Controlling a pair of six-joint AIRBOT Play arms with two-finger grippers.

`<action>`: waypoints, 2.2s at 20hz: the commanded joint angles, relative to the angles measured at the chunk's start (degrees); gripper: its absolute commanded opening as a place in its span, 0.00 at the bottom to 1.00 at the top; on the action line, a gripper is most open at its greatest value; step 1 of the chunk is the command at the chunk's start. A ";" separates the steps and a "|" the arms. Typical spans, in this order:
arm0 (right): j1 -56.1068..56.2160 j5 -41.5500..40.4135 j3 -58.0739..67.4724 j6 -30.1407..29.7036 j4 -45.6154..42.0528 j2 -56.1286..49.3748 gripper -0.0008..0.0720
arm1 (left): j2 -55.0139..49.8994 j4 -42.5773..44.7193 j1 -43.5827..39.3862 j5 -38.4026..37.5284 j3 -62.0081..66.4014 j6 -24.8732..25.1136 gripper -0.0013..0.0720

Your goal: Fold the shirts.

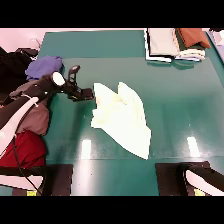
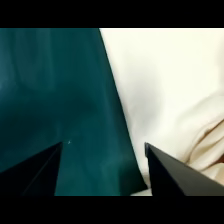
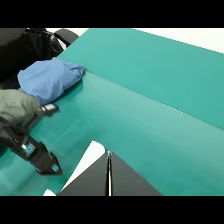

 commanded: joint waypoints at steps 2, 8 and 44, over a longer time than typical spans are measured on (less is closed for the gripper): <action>-0.02 0.02 -0.04 0.09 0.02 -0.15 0.03 | -3.58 -6.82 -2.95 5.11 -1.55 1.27 0.84; -0.02 1.31 -0.04 0.26 -0.02 -0.13 0.03 | -3.32 -8.79 -6.05 9.64 -1.46 2.49 0.11; 9.14 -8.48 -31.69 -0.17 -9.09 -7.76 0.03 | 27.54 12.02 5.53 4.24 14.99 8.11 0.05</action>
